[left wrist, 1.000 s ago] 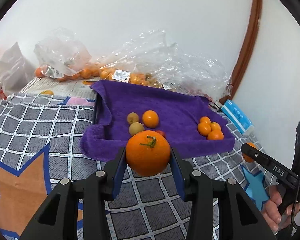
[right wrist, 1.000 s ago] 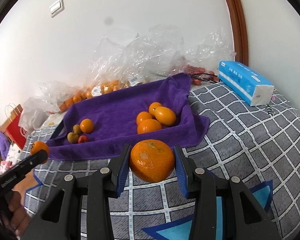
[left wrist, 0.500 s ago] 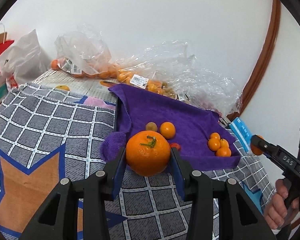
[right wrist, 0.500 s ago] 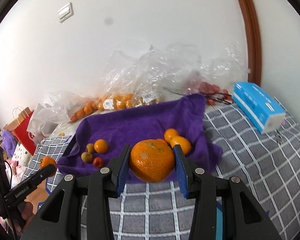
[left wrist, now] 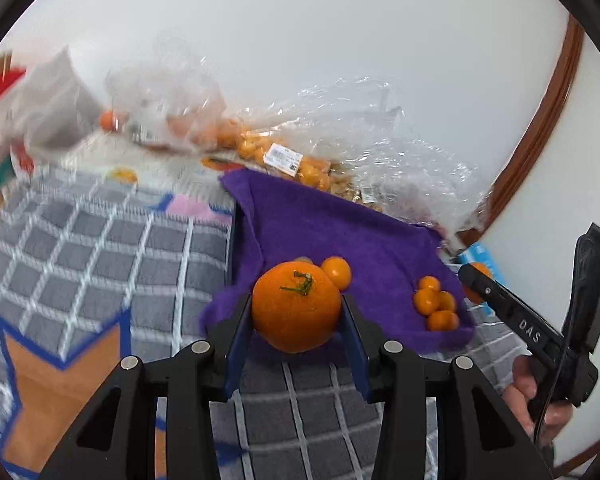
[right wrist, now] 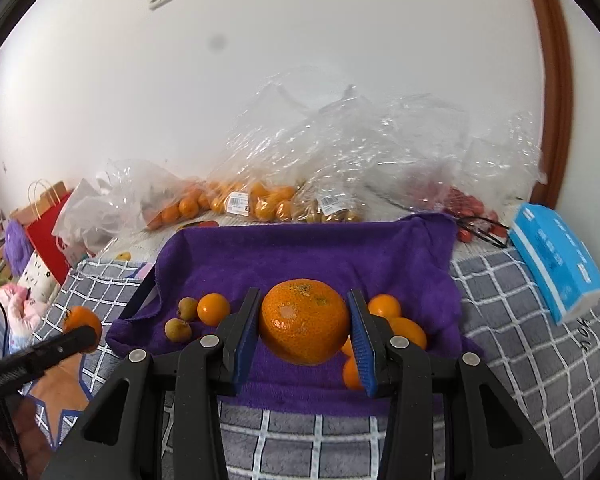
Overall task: Organize fruits
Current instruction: 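Lower both oranges onto the towel and open both tools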
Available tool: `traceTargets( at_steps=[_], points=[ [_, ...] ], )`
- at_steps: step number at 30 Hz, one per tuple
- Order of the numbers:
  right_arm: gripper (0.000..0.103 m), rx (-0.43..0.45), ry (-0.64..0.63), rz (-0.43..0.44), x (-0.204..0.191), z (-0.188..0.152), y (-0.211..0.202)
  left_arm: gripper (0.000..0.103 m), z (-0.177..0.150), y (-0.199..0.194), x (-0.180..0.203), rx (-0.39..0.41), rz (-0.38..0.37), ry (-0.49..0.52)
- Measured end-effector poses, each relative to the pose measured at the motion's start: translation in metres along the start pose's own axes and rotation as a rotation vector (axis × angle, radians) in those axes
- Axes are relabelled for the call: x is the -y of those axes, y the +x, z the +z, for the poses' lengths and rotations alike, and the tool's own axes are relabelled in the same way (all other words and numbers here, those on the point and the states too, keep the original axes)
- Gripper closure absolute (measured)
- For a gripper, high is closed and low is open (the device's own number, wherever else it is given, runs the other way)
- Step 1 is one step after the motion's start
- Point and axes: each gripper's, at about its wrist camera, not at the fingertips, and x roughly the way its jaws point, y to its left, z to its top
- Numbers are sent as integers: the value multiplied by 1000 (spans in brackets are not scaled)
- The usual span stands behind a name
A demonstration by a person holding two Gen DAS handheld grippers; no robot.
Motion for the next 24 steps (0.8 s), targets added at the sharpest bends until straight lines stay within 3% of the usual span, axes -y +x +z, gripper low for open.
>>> traceTargets(
  at_steps=[3, 9, 24],
  points=[
    [61, -34, 6, 7, 0, -7, 17, 62, 4, 18, 12, 1, 60, 73],
    [61, -107, -9, 12, -1, -22, 43, 62, -3, 49, -2, -91, 43, 13],
    [61, -167, 6, 11, 0, -34, 63, 62, -8, 63, 11, -72, 85, 82]
  ],
)
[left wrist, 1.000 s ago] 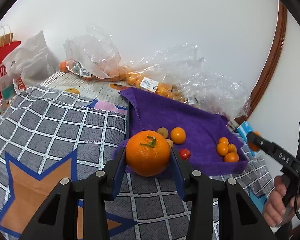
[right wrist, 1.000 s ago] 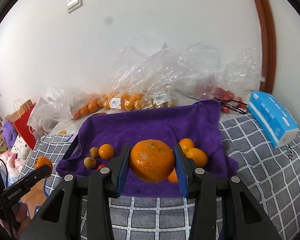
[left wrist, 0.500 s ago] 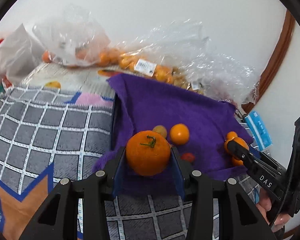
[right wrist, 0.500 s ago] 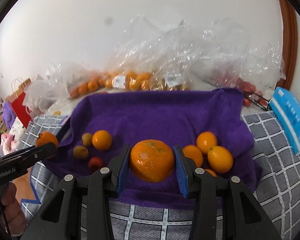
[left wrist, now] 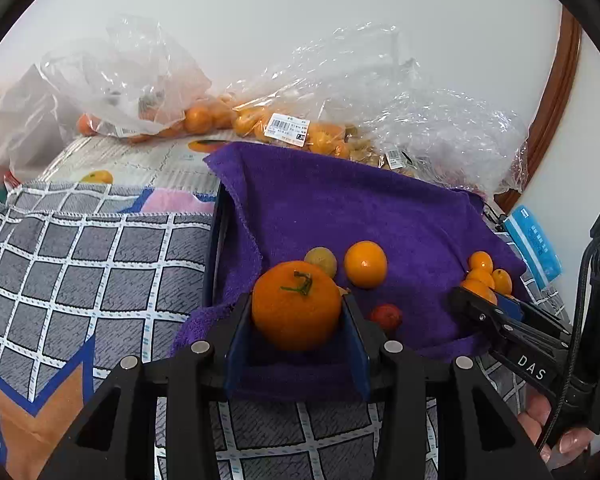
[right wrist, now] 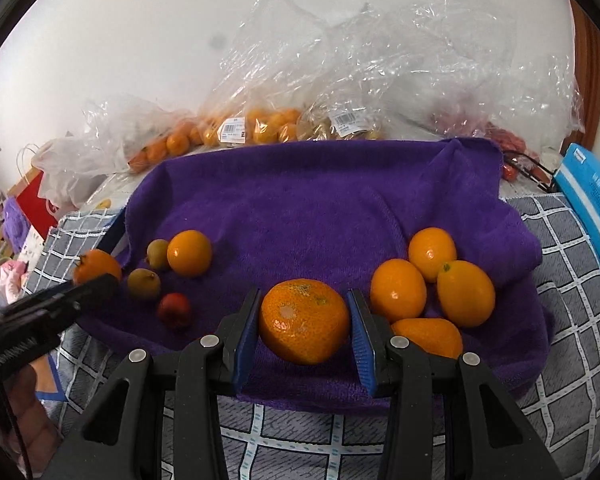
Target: Organize fruits
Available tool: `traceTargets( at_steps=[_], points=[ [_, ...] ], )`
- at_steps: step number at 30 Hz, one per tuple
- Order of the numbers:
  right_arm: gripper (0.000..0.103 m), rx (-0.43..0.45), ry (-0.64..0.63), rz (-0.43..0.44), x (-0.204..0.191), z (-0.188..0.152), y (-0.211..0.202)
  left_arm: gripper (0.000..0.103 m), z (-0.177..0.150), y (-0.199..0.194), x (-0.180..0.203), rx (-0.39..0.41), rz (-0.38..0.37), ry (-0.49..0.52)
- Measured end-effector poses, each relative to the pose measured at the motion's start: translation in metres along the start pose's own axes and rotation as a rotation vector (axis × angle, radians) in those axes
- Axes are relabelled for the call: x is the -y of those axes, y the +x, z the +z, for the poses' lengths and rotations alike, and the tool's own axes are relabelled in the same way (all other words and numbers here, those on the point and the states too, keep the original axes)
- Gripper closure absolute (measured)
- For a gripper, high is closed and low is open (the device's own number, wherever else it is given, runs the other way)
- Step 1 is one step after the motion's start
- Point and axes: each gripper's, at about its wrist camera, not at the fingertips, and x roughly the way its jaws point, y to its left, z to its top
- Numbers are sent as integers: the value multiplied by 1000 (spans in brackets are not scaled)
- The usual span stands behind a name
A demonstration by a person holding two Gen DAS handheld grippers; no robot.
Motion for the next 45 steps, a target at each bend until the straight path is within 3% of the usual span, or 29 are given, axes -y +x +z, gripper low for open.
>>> traceTargets(
  at_steps=[9, 18, 25, 29, 35, 37, 40, 45],
  points=[
    [61, -5, -26, -18, -4, -2, 2, 61, -1, 0, -1, 7, -14, 1],
    [60, 66, -39, -32, -3, -2, -12, 61, -2, -2, -1, 18, -28, -8],
    [43, 136, -74, -59, -10, -5, -25, 52, -5, -15, 6, 68, -10, 34],
    [42, 151, -94, -62, -16, -3, -36, 50, -6, -29, 16, 101, 14, 81],
    [42, 162, -25, -91, -16, 1, -86, 50, -13, -81, 34, 143, 54, 144],
    [42, 159, -17, -146, -18, -2, -107, 49, -13, -100, 40, 165, 56, 156],
    [38, 213, -2, -172, -22, -10, -148, 37, -13, -124, 46, 173, 32, 134],
    [35, 233, 40, -196, -21, -24, -198, 30, -22, -152, 64, 146, 22, 120]
  ],
)
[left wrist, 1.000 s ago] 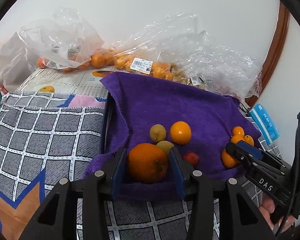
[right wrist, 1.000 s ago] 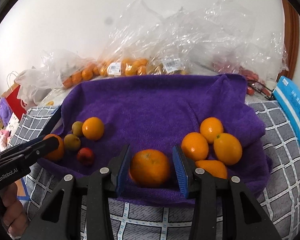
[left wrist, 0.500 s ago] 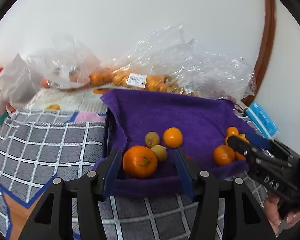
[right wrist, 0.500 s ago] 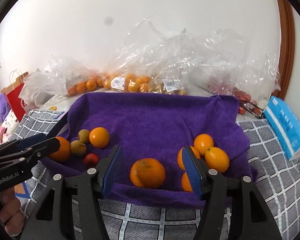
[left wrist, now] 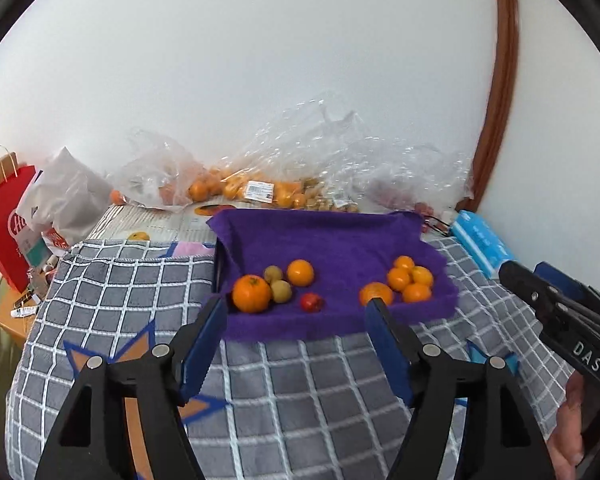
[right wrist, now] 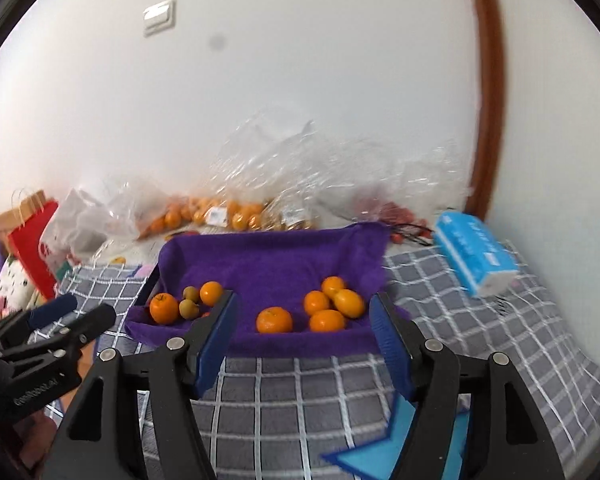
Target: Organize fruits
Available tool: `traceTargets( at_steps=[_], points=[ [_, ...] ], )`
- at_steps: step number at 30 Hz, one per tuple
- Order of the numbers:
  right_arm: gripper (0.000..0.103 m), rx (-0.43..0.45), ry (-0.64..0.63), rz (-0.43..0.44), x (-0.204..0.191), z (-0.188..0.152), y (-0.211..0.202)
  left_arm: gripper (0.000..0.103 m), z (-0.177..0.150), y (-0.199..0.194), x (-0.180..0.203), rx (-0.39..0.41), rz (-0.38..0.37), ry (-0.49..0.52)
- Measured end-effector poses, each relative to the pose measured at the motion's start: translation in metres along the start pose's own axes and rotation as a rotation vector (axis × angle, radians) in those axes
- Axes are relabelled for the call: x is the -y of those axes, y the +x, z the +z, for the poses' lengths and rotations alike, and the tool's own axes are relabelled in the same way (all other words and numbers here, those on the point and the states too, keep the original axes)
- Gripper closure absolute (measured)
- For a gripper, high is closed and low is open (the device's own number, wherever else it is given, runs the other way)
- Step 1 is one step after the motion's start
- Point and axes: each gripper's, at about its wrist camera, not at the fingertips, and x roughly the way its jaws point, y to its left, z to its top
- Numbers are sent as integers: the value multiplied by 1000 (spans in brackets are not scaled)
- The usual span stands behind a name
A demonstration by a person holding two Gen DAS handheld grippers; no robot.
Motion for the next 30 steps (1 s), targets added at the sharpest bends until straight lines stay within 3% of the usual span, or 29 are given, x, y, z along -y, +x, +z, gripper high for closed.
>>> traceTargets(
  at_steps=[5, 8, 9, 11, 12, 18, 30],
  points=[
    [35, -75, 53, 10, 20, -7, -33, 18, -6, -39, 20, 43, -18, 9],
    [33, -95, 55, -45, 26, -11, -54, 11, -6, -62, 32, 65, -11, 18],
    [30, -79, 46, -63, 26, -12, -64, 7, -6, -70, 36, 74, -3, 27],
    [8, -50, 35, -66, 28, -14, -81, 6, -5, -79, 42, 82, 6, 37],
    [7, -36, 27, -61, 28, -15, -89, 6, -6, -85, 45, 82, 5, 39],
    [4, -4, 42, -61, 32, -14, -123, 5, -8, -104, 56, 90, 5, 39],
    [4, -6, 23, -99, 32, -14, -126, 5, -10, -105, 60, 74, 10, 23]
  ],
)
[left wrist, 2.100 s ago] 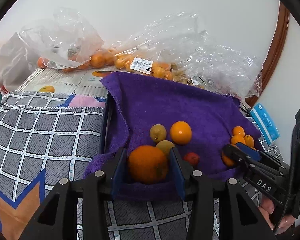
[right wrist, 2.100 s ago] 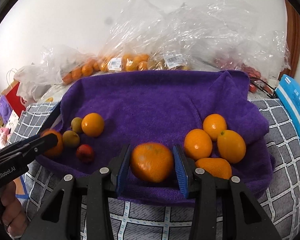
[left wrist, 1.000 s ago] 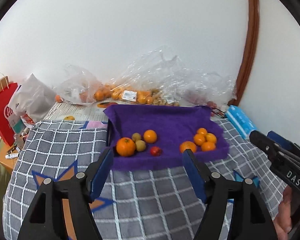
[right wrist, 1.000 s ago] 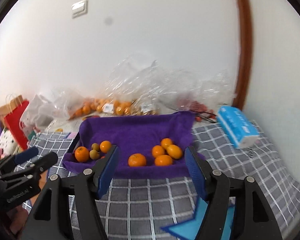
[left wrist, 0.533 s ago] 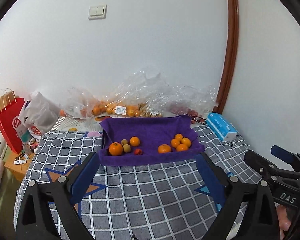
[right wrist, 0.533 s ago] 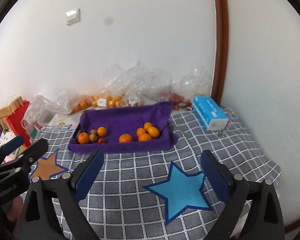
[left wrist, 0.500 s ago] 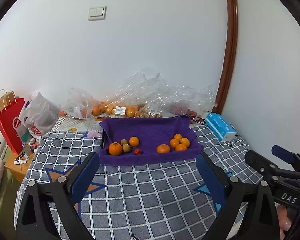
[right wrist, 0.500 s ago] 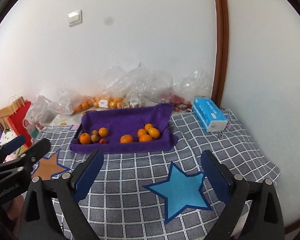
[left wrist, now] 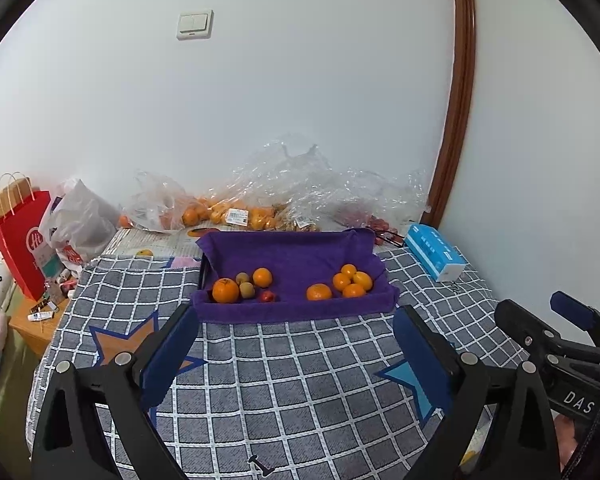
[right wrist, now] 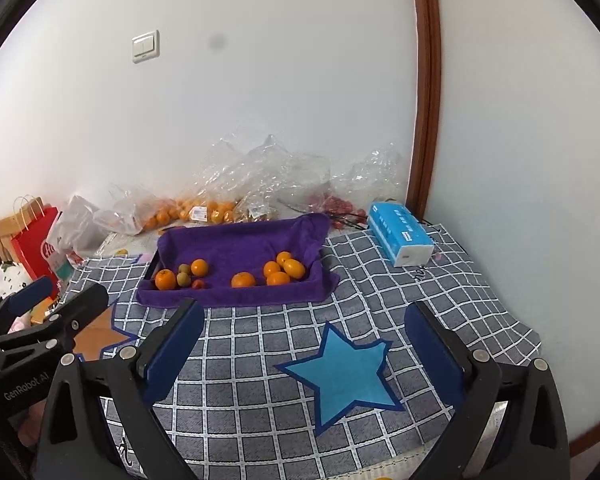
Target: Organize fruits
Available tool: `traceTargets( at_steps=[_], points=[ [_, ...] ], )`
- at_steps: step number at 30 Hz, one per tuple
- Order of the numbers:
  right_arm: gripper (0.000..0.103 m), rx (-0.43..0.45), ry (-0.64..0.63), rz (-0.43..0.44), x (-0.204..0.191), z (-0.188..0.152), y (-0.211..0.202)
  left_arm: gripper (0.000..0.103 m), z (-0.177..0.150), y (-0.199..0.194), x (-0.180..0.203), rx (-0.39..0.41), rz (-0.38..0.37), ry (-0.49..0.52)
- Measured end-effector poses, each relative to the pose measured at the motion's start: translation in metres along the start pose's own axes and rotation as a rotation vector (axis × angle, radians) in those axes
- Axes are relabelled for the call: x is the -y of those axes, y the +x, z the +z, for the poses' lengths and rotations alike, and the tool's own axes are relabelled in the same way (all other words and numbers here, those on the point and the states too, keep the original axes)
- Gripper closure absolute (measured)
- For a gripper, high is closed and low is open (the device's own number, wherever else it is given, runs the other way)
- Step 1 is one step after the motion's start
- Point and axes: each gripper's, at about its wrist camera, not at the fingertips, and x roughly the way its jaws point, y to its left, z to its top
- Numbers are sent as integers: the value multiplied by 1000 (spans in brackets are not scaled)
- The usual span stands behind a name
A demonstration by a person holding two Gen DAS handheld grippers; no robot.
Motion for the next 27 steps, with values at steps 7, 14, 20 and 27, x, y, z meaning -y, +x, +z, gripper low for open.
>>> traceTargets(
  at_steps=[7, 14, 20, 27],
  points=[
    [4, -7, 5, -11, 1, -2, 3, 5, 0, 1, -4, -5, -1, -21],
    [4, -7, 15, -9, 3, -1, 2, 5, 1, -1, -4, -2, 10, -20],
    [4, -5, 16, -14, 4, -1, 2, 5, 2, 0, -3, -8, 8, -19],
    [4, -4, 17, -17, 6, -1, 1, 5, 2, 1, -4, -8, 12, -32]
  ],
)
